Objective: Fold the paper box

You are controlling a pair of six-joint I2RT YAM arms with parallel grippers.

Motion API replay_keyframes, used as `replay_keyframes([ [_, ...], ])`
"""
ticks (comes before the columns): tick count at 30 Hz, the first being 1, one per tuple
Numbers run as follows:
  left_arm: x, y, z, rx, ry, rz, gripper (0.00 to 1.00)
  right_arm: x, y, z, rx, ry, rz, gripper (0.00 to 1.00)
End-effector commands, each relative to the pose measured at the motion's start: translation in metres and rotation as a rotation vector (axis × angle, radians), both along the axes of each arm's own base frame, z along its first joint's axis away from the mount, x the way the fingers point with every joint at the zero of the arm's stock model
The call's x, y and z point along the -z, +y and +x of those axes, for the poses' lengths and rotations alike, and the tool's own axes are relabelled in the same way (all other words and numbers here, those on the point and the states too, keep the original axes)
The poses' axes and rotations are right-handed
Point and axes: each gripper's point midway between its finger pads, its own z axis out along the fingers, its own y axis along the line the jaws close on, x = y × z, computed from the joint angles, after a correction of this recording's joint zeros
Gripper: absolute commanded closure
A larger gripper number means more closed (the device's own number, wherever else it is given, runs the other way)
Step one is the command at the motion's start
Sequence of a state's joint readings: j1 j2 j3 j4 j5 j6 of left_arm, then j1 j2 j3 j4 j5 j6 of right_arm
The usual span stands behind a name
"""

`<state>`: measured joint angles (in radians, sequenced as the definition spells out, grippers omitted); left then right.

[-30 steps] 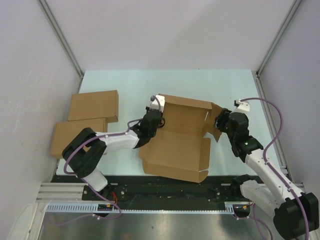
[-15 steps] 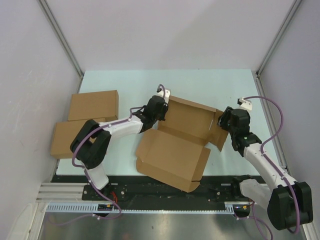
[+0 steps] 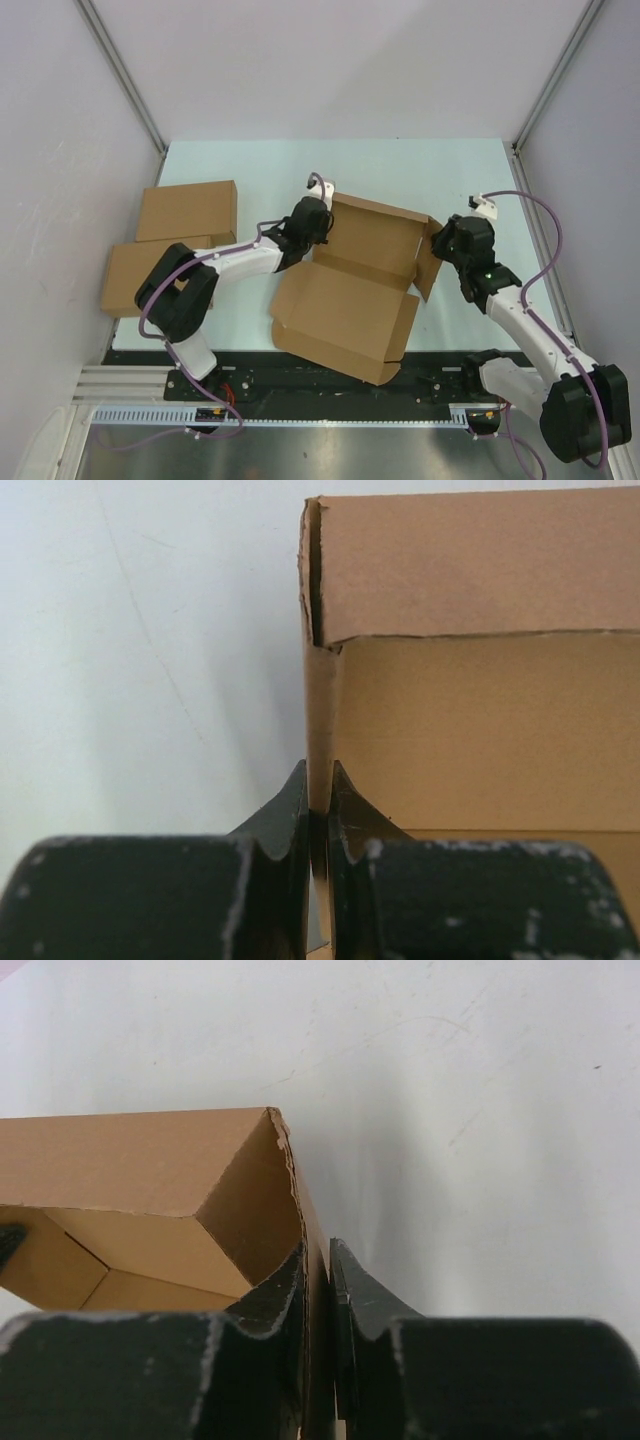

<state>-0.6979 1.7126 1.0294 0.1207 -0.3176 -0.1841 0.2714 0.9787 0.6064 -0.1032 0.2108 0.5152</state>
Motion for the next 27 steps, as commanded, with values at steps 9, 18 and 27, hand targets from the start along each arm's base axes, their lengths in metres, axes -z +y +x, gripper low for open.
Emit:
replay_keyframes([
  [9,-0.018,0.051,0.002,-0.249,-0.097,0.025,1.0,-0.032,0.01,-0.004,0.003,-0.024,0.036,0.51],
  [18,-0.019,0.055,0.0,-0.265,-0.103,0.013,1.0,-0.012,0.013,-0.01,-0.014,0.036,-0.011,0.67],
  [27,-0.016,0.059,-0.002,-0.29,-0.105,0.003,1.0,-0.029,0.04,-0.002,-0.073,-0.016,0.063,0.99],
])
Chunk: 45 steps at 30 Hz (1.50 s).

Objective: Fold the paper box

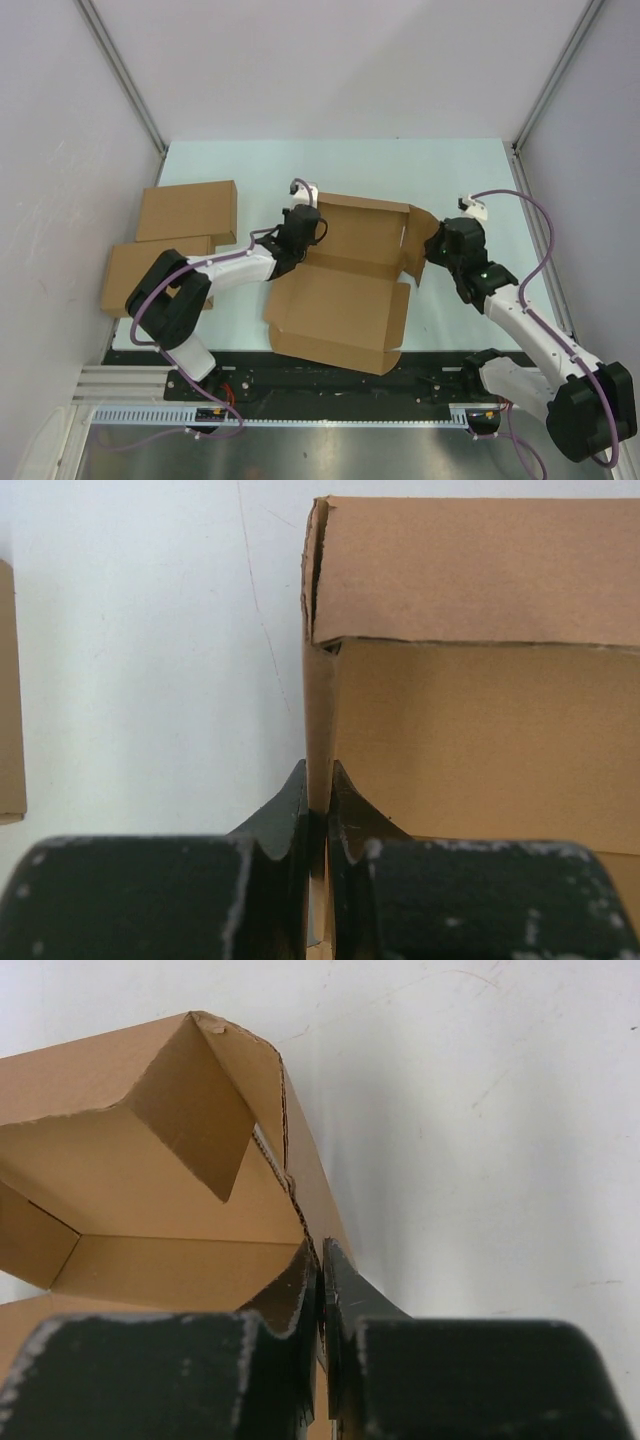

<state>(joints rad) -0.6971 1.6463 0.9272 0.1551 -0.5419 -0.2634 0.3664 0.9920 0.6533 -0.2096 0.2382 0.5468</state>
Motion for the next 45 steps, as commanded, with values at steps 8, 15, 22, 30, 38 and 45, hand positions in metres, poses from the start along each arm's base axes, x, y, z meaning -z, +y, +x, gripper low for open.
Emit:
replay_keyframes([
  [8,-0.015,0.018,0.0,-0.088,-0.074,-0.028,1.0,-0.047,0.035,0.019,-0.029,-0.077,0.18,1.0],
  [15,-0.021,0.019,-0.002,-0.093,-0.124,-0.034,1.0,-0.05,0.044,0.028,-0.031,-0.066,0.22,1.0],
  [22,-0.028,0.022,-0.005,-0.074,-0.19,-0.034,1.0,-0.049,0.031,0.037,-0.017,-0.036,0.308,1.0],
  [30,-0.028,0.023,-0.002,-0.081,-0.203,-0.017,1.0,-0.058,0.026,0.042,-0.05,-0.022,0.389,1.0],
  [38,-0.023,0.018,0.005,-0.114,-0.187,0.079,1.0,-0.056,0.052,0.043,-0.065,-0.008,0.407,1.0],
  [45,-0.015,0.004,0.014,-0.103,-0.137,0.107,1.0,-0.043,0.069,0.043,-0.084,0.015,0.356,1.0],
])
